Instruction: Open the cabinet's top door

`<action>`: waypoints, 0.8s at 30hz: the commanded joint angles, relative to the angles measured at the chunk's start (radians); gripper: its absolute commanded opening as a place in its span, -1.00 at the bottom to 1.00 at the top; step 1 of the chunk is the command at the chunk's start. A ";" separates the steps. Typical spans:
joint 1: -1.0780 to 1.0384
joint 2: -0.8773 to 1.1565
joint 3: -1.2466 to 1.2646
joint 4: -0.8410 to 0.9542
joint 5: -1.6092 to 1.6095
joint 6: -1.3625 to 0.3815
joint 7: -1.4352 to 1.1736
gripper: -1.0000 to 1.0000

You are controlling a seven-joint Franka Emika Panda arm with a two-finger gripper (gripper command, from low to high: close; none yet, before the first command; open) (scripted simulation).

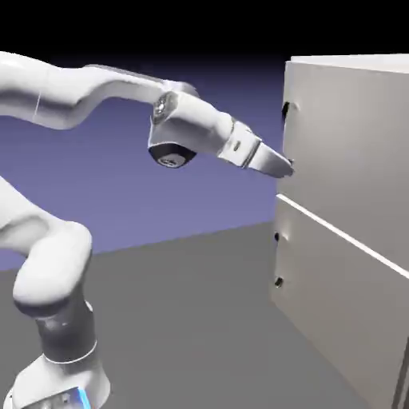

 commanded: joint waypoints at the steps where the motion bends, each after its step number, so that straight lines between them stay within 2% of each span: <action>1: -0.013 -0.005 0.014 0.006 0.044 -0.002 -0.033 0.00; 24: -0.311 -0.116 0.342 0.152 1.044 -0.057 -0.783 0.00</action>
